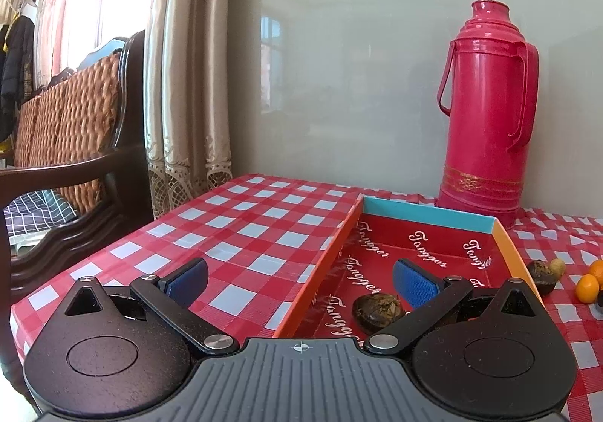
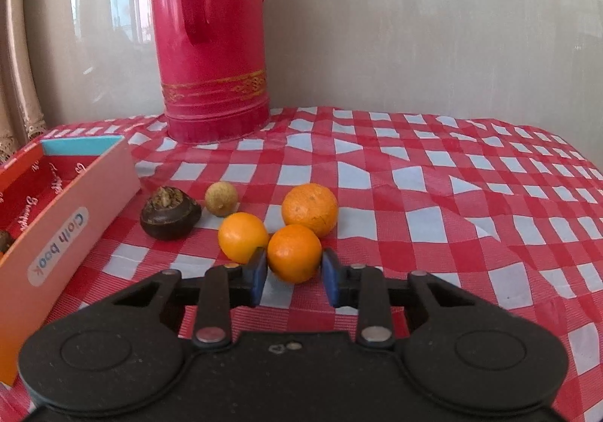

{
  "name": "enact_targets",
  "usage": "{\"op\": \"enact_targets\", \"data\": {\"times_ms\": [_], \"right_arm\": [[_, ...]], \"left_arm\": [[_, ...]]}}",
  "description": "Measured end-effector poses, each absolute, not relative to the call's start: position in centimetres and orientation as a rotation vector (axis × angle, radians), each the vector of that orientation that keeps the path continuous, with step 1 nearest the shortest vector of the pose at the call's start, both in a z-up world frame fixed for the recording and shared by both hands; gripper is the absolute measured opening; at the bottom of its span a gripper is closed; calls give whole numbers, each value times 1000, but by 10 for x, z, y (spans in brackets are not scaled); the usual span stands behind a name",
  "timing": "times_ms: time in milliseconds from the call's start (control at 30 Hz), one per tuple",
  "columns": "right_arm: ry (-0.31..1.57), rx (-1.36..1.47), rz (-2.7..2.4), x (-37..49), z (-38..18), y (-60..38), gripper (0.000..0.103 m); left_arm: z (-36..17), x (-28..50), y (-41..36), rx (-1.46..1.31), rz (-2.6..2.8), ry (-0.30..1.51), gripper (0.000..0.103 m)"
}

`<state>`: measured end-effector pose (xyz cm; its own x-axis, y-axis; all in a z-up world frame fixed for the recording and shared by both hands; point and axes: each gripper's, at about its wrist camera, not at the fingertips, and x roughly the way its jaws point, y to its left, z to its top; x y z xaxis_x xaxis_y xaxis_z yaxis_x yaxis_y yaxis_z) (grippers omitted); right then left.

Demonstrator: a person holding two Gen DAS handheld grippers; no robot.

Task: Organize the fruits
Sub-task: 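Grasp a small orange with the right gripper and lift it toward the box, then carry the small orange over the box and open the right gripper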

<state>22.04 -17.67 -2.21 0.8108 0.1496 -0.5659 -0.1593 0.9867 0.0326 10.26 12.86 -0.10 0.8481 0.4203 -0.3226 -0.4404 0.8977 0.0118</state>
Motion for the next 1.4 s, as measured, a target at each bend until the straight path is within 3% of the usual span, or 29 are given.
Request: {"op": "enact_targets", "data": {"times_ms": [1033,1100,1167,1400], "right_arm": [[405,-23,471,159,16,-52,23],[395,-36,491,156,15,-42,33],[359,-65,473,148,14,-35,79],[306,-29,433,145,19,-52,78]], "left_arm": [[-4,60,182,-98,533,334,103],[-4,60,186,-101,539,335,103],[-5,59,188,-105,542,336,103],[-3,61,183,-105,522,332,103]]}}
